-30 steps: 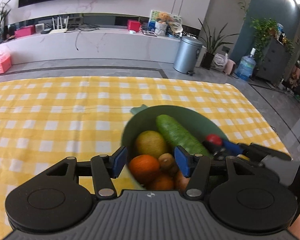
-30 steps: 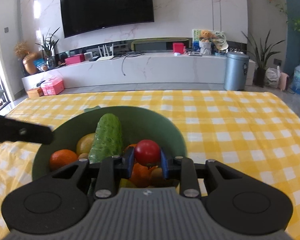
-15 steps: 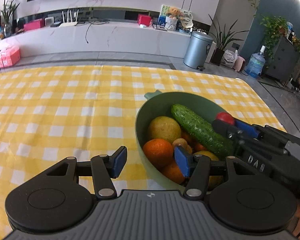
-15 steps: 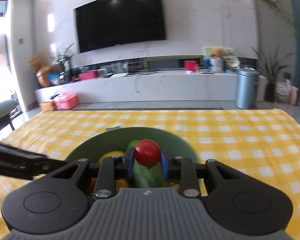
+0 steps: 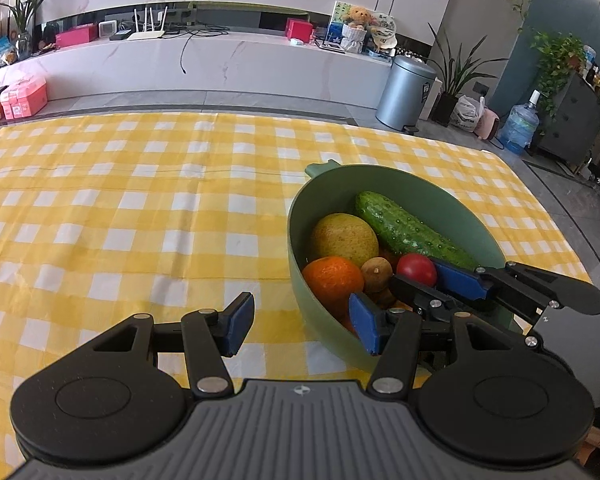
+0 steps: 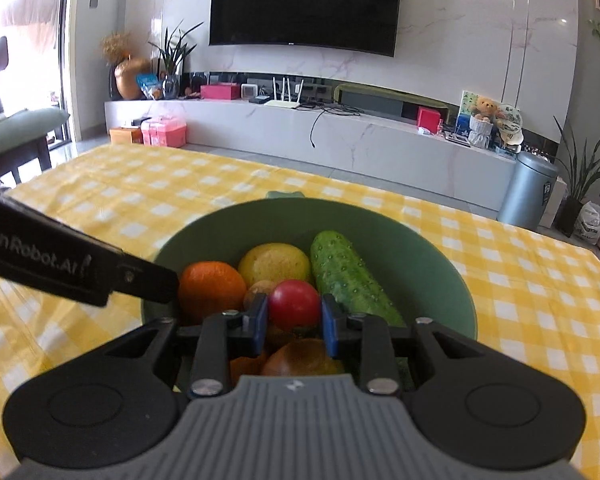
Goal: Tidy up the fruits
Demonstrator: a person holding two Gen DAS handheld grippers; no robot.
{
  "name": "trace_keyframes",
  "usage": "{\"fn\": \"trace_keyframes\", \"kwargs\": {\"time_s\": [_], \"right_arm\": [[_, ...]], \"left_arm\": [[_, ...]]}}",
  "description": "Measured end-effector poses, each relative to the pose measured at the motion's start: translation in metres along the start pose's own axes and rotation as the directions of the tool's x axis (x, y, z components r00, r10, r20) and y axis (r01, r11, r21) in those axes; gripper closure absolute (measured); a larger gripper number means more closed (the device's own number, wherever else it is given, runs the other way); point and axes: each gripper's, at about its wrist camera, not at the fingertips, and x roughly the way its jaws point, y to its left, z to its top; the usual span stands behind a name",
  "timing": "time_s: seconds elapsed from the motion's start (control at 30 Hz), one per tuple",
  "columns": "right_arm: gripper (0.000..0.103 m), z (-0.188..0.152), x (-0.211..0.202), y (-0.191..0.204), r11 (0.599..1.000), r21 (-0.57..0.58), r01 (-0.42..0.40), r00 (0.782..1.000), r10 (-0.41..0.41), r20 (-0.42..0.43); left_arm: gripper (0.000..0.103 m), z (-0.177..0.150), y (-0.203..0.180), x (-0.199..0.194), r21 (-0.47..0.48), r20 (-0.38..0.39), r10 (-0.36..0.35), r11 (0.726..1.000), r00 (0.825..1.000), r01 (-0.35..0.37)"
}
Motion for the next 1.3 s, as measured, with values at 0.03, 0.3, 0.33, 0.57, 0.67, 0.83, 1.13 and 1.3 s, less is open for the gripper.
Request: {"fn": "trace_keyframes", "kwargs": {"time_s": [0.03, 0.3, 0.33, 0.57, 0.67, 0.83, 1.13, 1.3], "right_arm": [[0.078, -0.001, -0.001, 0.0, 1.0, -0.001, 0.0, 1.0, 0.0, 0.001], [0.053, -0.001, -0.028, 0.0, 0.999, 0.043, 0.022, 0.995, -0.026, 0.096], [0.049, -0.001, -0.035, 0.0, 0.998, 0.051, 0.027, 0.993, -0.033, 0.116], [0.037, -0.004, -0.095, 0.006, 0.986, 0.114, 0.125, 0.963, -0.148, 0.224], [0.031, -0.01, -0.121, 0.007, 0.976, 0.161, 0.147, 0.953, -0.184, 0.241], [0.023, -0.016, -0.156, 0.013, 0.963, 0.195, 0.187, 0.946, -0.23, 0.229], [0.004, -0.035, -0.194, 0.019, 0.943, 0.273, 0.193, 0.958, -0.241, 0.154], [0.004, -0.043, -0.195, 0.028, 0.935, 0.246, 0.256, 0.944, -0.296, 0.144]], "left_arm": [[0.038, 0.0, 0.0, -0.001, 0.001, 0.001, 0.0, 1.0, 1.0, 0.0], [0.038, 0.001, -0.01, -0.027, 0.09, 0.073, 0.043, 0.995, 0.996, -0.049], [0.038, 0.0, -0.013, -0.033, 0.107, 0.092, 0.048, 0.993, 0.995, -0.058], [0.021, -0.015, -0.033, -0.079, 0.232, 0.293, 0.074, 0.962, 0.953, -0.146], [0.015, -0.026, -0.041, -0.097, 0.246, 0.354, 0.07, 0.955, 0.933, -0.165], [0.015, -0.046, -0.051, -0.112, 0.288, 0.422, 0.09, 0.93, 0.902, -0.227], [0.014, -0.07, -0.058, -0.108, 0.295, 0.395, 0.09, 0.93, 0.914, -0.219], [0.014, -0.077, -0.057, -0.103, 0.284, 0.365, 0.112, 0.932, 0.924, -0.226]]}}
